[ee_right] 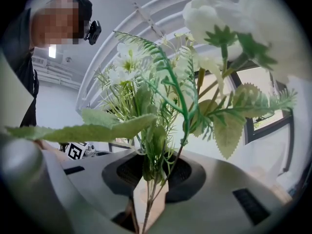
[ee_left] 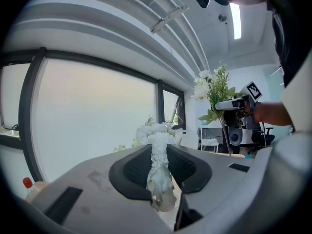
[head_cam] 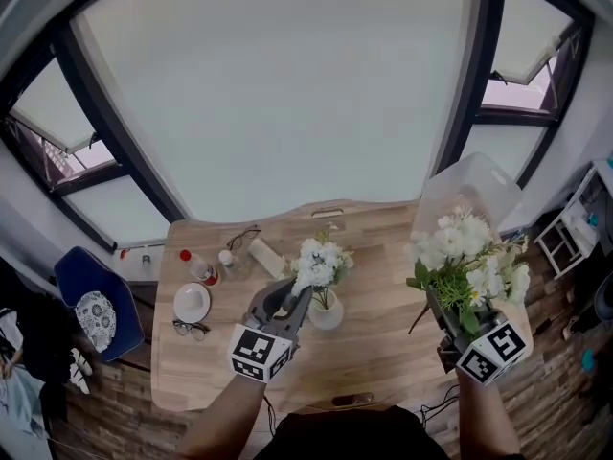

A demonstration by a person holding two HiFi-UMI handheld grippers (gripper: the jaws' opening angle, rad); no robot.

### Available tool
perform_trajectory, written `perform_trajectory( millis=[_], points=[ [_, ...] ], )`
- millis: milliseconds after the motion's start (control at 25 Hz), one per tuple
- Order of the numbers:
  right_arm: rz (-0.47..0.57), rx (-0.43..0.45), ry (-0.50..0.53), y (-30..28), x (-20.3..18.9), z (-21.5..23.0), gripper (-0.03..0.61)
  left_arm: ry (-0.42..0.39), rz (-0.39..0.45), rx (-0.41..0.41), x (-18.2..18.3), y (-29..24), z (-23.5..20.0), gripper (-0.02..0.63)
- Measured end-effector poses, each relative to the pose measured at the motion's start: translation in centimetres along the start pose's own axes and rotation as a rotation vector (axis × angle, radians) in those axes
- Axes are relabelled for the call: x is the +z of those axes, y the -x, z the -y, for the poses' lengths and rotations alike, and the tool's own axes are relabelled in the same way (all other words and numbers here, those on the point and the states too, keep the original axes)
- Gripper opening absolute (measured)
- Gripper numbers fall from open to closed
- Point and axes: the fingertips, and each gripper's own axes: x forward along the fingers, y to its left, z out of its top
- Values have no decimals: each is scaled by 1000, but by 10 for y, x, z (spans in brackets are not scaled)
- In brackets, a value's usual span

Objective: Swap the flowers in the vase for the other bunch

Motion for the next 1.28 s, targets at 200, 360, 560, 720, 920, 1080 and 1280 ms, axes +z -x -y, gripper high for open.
perform_trajectory(
  millis=[200,360,560,720,920,1080,1280],
  points=[
    [11,4,-4,1,2,-2,109,-18,18,19,12,4,-3,89],
    [14,12,-5,1,4,-4,109,-32,36,33,25,8,-7,89],
    [29,14,-2,4,7,-7,110,-39,61,39,37,15,-7,89],
    [34,19,-2,4,10,-8,109,-54,83,49,48,20,-7,89],
    [38,28,-1,4,12,-11,109,-62,114,61,62,28,-6,89],
    [60,29,5,3,16,-14,109,-72,132,66,69,37,-2,89],
    [61,50,16,-31,22,-36,109,-43,174,87,77,59,-37,89]
  ],
)
